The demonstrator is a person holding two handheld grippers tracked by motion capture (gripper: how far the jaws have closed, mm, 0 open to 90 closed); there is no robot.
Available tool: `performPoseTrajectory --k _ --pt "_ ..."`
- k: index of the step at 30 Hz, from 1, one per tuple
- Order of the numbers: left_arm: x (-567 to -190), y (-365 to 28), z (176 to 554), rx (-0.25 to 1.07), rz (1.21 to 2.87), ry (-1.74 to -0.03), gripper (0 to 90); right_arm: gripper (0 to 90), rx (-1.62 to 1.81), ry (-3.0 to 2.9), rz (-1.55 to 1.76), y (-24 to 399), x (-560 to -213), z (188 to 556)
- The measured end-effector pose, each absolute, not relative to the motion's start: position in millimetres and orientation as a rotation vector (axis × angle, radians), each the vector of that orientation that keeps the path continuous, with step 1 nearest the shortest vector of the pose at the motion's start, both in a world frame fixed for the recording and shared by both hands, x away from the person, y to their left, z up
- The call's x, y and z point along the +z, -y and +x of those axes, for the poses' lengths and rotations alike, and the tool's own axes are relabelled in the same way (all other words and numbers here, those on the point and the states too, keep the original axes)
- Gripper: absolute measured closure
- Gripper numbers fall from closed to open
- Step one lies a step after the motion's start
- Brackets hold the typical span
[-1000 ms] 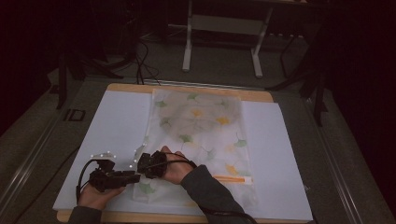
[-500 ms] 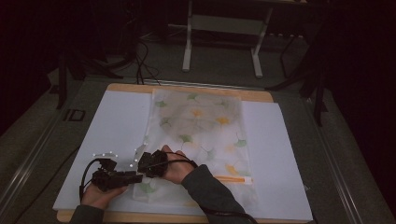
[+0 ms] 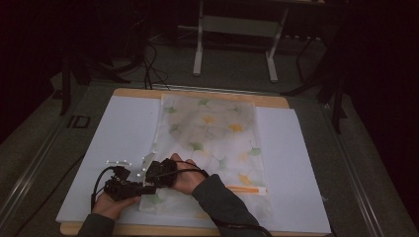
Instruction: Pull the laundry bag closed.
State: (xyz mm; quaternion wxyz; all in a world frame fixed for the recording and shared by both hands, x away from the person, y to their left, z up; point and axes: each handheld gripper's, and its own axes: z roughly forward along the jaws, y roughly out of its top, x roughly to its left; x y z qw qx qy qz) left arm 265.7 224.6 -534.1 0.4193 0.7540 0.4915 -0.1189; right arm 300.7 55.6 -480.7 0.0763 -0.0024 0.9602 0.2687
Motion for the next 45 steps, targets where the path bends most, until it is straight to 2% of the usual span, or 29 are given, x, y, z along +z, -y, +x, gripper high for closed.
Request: performPoseTrajectory --k 9,15,45 --pt "-535 -222 268 -0.296 1.925 -1.216 74.4 84.3 0.806 -2.886 -0.014 -54 -482 301" --pt "-536 -220 267 -0.292 1.933 -1.206 87.5 84.3 0.799 -2.889 -0.018 -53 -481 301" --pt "-534 -221 265 -0.295 1.917 -1.195 88.8 84.7 0.782 -2.92 0.004 -45 -491 303"
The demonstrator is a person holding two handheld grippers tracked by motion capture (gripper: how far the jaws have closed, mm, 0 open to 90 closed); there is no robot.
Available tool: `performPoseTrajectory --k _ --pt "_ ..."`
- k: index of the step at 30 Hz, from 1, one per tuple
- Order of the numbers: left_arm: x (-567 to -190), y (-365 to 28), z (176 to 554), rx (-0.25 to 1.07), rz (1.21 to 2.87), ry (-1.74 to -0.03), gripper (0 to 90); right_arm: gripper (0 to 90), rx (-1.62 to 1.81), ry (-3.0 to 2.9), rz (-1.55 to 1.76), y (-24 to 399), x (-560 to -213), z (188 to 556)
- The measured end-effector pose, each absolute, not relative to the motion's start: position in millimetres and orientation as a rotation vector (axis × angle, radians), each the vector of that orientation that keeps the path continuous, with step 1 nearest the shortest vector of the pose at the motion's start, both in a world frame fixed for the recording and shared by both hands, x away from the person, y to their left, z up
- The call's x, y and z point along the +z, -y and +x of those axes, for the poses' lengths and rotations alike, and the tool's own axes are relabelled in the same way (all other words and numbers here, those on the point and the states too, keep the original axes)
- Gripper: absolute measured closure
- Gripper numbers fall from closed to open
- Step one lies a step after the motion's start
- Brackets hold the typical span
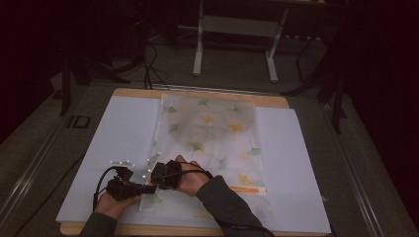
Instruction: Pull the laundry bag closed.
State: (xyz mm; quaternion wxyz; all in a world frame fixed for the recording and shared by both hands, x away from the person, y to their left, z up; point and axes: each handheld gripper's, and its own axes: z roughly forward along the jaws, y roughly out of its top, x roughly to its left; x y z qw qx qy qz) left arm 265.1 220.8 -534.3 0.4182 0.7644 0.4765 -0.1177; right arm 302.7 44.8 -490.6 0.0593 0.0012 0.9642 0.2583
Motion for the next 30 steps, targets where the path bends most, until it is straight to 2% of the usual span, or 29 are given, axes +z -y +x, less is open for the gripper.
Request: performPoseTrajectory --k 26,30 --pt "-534.7 -220.1 264.5 -0.289 1.929 -1.18 88.8 85.8 0.764 -2.887 -0.005 -42.4 -485.8 300.1" --pt "-533.5 -220.5 264.0 -0.284 1.914 -1.171 88.9 90.0 0.743 -2.885 -0.023 -43.0 -488.9 299.2"
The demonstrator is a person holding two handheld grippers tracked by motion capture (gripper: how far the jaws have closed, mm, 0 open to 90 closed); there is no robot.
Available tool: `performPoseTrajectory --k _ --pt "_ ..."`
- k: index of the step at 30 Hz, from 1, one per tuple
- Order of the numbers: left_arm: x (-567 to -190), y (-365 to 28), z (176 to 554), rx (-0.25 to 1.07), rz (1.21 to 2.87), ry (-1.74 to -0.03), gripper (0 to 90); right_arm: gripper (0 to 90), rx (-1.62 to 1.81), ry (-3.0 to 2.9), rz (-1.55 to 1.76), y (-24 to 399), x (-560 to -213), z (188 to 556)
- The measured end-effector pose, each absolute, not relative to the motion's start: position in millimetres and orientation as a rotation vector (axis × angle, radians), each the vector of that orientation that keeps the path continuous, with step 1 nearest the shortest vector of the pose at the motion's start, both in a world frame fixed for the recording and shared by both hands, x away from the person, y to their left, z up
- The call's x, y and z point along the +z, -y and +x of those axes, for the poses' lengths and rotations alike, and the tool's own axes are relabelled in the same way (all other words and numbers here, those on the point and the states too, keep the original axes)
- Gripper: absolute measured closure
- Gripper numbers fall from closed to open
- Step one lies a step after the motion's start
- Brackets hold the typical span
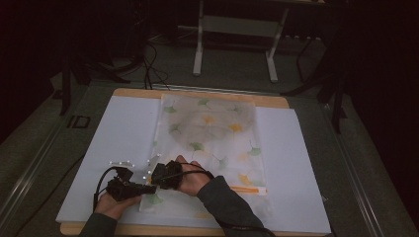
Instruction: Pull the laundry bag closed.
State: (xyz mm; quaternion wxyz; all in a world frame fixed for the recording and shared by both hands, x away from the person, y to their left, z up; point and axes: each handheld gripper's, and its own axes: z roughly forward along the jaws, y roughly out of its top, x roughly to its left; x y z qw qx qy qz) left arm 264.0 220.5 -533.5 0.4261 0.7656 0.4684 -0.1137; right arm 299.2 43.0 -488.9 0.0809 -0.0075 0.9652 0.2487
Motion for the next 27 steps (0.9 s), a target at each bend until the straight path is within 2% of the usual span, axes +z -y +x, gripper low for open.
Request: performPoseTrajectory --k 21,27 --pt "-533.8 -225.3 264.4 -0.327 1.859 -1.163 88.9 90.0 0.741 -2.832 -0.067 -39.0 -489.6 293.6" --pt "-534.2 -221.5 263.8 -0.304 1.901 -1.166 88.7 90.0 0.737 -2.789 -0.06 -41.1 -488.1 290.3"
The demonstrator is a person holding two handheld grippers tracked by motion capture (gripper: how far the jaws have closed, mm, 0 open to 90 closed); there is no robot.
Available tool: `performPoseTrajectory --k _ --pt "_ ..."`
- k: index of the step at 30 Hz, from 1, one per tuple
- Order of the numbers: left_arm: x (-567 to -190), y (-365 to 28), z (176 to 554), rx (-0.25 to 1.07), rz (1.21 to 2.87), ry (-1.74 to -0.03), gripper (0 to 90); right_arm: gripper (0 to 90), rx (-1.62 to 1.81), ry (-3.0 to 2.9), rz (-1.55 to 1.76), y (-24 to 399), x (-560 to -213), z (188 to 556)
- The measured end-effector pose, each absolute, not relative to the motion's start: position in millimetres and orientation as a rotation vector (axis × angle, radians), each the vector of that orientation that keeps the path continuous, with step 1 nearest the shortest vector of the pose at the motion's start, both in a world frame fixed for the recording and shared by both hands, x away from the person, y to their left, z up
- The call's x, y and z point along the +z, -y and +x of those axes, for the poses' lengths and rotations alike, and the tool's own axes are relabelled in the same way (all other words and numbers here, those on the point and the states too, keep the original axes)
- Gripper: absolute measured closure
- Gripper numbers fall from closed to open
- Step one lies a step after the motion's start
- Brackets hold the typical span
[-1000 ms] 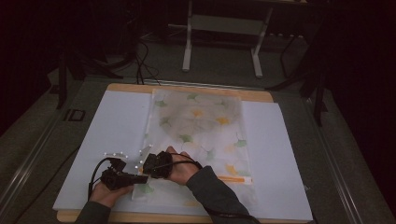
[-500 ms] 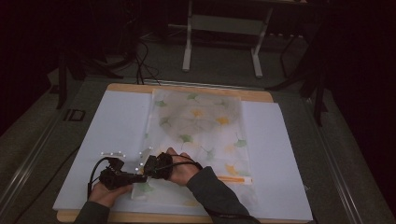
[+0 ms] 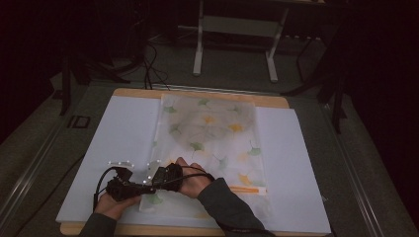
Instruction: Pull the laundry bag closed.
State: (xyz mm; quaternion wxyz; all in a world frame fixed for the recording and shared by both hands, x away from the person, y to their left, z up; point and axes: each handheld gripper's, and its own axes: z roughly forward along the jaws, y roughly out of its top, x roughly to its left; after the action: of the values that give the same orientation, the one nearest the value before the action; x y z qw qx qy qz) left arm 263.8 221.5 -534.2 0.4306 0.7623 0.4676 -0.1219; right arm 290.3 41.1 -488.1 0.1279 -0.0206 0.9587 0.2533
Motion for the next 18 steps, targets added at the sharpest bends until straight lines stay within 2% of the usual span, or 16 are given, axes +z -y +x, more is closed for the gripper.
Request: performPoseTrajectory --k 11,18 --pt "-535.8 -224.8 262.8 -0.356 1.88 -1.138 85.9 90.0 0.752 -2.776 -0.062 -40.7 -486.2 290.4" --pt "-534.3 -225.8 262.8 -0.354 1.867 -1.148 88.8 90.0 0.74 -2.789 -0.078 -37.4 -488.7 289.9"
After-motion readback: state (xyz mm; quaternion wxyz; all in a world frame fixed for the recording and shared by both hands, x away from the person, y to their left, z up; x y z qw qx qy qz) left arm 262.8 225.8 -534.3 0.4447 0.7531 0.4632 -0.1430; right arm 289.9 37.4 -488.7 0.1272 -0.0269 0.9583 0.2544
